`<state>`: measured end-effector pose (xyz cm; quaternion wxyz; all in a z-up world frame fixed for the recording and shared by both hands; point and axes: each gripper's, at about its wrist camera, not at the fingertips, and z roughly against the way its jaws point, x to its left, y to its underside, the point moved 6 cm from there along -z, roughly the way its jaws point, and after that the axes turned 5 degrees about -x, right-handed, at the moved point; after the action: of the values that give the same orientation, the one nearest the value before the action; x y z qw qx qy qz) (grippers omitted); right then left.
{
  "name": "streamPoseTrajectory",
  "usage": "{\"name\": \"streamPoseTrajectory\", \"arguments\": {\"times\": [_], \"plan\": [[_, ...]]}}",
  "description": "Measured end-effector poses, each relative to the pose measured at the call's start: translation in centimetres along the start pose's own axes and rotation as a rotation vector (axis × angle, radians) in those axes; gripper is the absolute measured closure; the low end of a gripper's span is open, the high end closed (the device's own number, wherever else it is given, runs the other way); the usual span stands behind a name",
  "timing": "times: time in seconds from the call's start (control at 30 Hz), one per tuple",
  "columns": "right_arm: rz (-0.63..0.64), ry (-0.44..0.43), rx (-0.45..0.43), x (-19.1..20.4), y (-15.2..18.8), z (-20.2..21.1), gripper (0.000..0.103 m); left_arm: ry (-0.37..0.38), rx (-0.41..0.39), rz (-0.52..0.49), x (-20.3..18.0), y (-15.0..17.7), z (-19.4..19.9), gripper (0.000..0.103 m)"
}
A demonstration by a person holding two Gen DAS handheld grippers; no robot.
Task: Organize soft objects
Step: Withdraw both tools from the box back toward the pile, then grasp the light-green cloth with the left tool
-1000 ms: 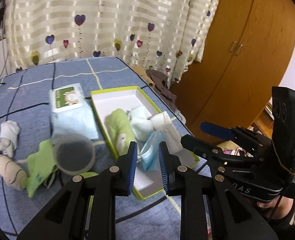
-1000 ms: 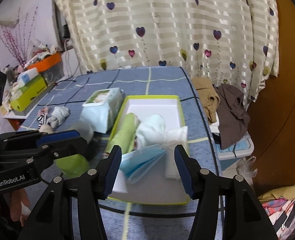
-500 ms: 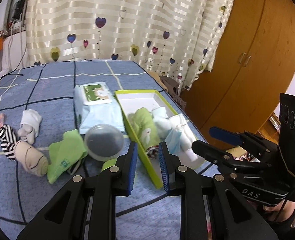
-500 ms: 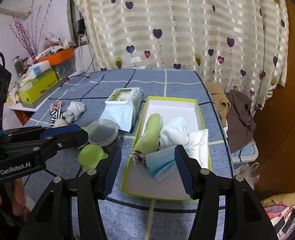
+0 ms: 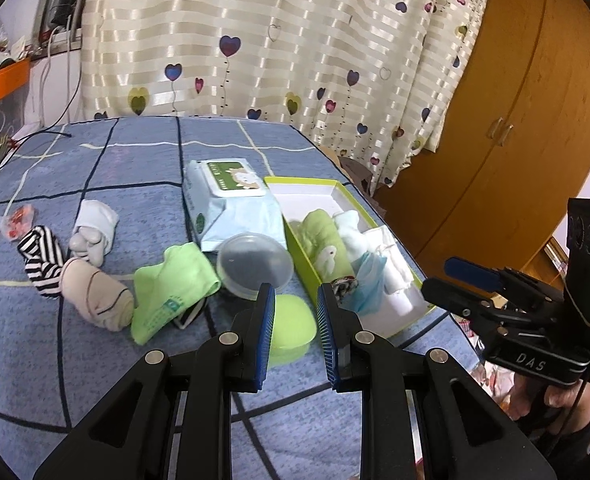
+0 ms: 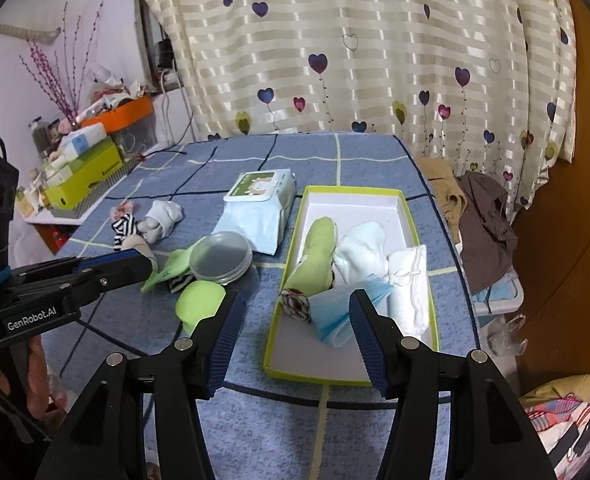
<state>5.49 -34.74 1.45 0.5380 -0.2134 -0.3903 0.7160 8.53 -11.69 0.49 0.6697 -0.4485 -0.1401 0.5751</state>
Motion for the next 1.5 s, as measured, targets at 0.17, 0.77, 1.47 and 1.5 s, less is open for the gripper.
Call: {"name": "streamPoseTrajectory", "arguments": {"times": [0.17,0.77,1.47,1.5], "plan": [[-0.027,-0.02,0.001,0.3,0.5,0.8,0.048,-0.005,-0.003,0.017,0.9,0.6,0.9,0.08],[0.0,-0.083,-0.009,3.7,1.2,2.4,0.048,-0.076,-0.054,0.056,3.4,1.7,4.8,0.08],[0.072,-0.143,0.029,6.1,-0.8,-2.1,0.048,-0.115,0.029,0.06,8.5,1.8,-0.1,0.057],[0.072,-0.144,0.034,6.0,-0.9,-2.5,0.048,-0.118,0.039,0.054,8.6,1.9,-0.7,0.057]]}}
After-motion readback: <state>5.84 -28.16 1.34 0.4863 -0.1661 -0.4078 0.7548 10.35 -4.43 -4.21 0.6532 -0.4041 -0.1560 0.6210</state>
